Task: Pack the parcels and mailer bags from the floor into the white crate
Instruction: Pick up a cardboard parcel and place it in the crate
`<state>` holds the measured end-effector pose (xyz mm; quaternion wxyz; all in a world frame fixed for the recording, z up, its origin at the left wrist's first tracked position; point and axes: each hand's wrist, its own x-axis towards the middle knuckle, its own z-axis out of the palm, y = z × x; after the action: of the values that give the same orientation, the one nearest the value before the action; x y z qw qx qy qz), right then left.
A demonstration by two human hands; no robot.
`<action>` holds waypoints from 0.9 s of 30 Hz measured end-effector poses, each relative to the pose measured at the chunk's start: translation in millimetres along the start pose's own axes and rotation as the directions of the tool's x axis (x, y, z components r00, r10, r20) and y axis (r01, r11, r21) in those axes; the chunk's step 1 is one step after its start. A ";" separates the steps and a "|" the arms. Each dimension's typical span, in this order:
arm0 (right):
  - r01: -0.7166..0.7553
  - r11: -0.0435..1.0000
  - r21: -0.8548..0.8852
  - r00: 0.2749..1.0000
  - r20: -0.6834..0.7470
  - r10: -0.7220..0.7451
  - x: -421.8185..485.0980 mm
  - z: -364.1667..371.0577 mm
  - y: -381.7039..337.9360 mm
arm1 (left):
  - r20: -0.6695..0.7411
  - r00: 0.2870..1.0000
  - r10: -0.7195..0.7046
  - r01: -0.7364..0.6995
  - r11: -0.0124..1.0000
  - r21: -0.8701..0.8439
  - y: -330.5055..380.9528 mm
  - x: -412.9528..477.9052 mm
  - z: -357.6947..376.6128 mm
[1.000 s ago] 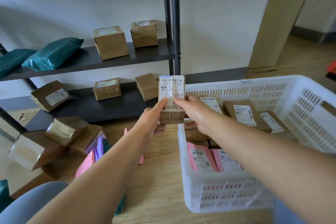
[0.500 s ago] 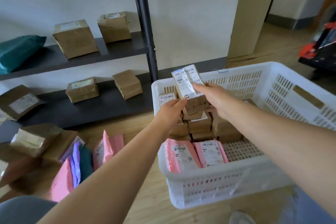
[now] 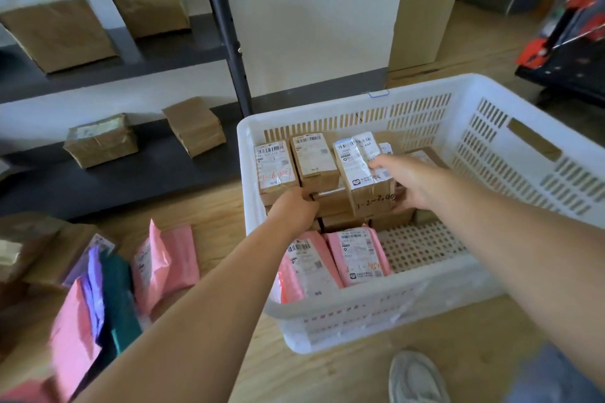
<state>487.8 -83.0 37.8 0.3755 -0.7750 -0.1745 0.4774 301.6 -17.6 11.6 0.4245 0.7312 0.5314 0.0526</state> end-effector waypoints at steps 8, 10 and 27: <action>-0.112 0.993 -0.021 0.986 0.119 0.114 -11.1 10.6 16.2 | 0.123 0.992 0.035 -0.004 0.971 -0.237 5.3 -17.0 14.2; -0.187 0.982 -0.034 0.968 0.161 0.190 -11.6 14.3 21.4 | 0.168 0.985 0.046 -0.003 0.969 -0.249 4.1 -20.0 17.1; -0.141 0.727 -0.672 0.970 0.053 0.237 6.1 63.6 41.3 | 0.306 0.912 -0.273 0.276 0.961 0.032 -11.5 -0.8 41.5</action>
<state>431.8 -79.9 -13.5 0.0126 -0.8372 -0.2776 0.4711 314.8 -40.9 -22.2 0.5095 0.6461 0.5557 -0.1190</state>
